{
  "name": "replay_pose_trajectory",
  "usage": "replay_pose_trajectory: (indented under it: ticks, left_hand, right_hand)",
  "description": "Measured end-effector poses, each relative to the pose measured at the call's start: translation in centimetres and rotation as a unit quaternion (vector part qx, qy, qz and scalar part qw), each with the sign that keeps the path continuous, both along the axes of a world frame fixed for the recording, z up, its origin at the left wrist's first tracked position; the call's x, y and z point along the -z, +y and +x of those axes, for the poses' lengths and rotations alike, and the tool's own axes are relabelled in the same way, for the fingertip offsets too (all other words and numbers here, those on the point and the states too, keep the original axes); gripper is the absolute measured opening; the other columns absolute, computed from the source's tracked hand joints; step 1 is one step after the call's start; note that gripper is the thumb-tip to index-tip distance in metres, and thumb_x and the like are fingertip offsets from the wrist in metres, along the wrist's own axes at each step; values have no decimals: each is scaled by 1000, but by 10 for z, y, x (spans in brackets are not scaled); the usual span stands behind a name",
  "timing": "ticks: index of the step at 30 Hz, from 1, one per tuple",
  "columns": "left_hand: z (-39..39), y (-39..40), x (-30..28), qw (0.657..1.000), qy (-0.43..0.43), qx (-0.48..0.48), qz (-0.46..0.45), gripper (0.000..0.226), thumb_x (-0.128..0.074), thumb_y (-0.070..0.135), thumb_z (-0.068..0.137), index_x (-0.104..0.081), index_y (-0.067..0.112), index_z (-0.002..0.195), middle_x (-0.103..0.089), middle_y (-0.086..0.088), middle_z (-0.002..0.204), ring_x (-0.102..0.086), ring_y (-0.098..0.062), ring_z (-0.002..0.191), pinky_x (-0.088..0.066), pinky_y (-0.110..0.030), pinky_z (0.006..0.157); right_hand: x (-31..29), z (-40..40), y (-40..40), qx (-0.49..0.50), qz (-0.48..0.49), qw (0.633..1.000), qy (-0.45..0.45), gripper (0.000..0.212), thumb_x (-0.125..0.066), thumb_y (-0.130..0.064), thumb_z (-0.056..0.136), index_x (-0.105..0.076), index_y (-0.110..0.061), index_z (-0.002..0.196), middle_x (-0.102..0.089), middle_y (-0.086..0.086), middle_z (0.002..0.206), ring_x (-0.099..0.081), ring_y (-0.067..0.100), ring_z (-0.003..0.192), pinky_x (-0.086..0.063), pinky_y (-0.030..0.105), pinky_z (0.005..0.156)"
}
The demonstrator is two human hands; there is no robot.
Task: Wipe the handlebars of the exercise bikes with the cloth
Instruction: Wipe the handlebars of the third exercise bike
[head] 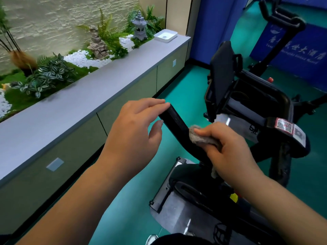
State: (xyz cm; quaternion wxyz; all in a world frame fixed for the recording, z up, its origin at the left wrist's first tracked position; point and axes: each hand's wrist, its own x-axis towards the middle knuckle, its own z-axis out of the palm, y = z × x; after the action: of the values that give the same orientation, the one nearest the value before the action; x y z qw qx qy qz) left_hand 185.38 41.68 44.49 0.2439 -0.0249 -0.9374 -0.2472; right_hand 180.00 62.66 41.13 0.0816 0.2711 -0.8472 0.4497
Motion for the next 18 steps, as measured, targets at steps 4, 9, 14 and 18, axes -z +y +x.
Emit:
replay_pose_trajectory:
  ticks: [4, 9, 14, 18]
  left_hand:
    - [-2, 4, 0, 1000, 15, -6, -9, 35, -60, 14, 87, -63, 15, 123, -60, 5, 121, -48, -17, 113, -26, -11, 99]
    - [-4, 13, -2, 998, 37, 11, -57, 32, -57, 18, 86, -68, 11, 115, -62, 1, 120, -50, -26, 109, -26, -19, 98]
    - [-7, 18, 4, 994, 54, 32, -90, 31, -59, 18, 85, -69, 10, 113, -62, -1, 121, -50, -27, 110, -30, -26, 100]
    - [-9, 19, 5, 992, 65, 37, -97, 30, -59, 18, 85, -70, 10, 111, -63, -2, 121, -51, -29, 110, -36, -32, 100]
  right_hand:
    - [-1, 2, 10, -17, 6, 1000, -7, 19, -72, -2, 81, -72, -12, 97, -68, -6, 98, -64, 1, 98, -52, 22, 84]
    - [-5, 4, -5, -19, 33, 998, 48, 24, -72, -8, 73, -72, -11, 97, -63, 0, 95, -60, 5, 92, -48, 21, 83]
    - [0, 23, 32, 8, 69, 997, 43, 27, -71, -3, 74, -72, -16, 98, -63, -5, 96, -60, -1, 93, -47, 14, 84]
    - [2, 26, 25, 35, 87, 994, 54, 31, -74, 0, 75, -70, -17, 101, -63, -4, 99, -61, 8, 94, -50, 24, 84]
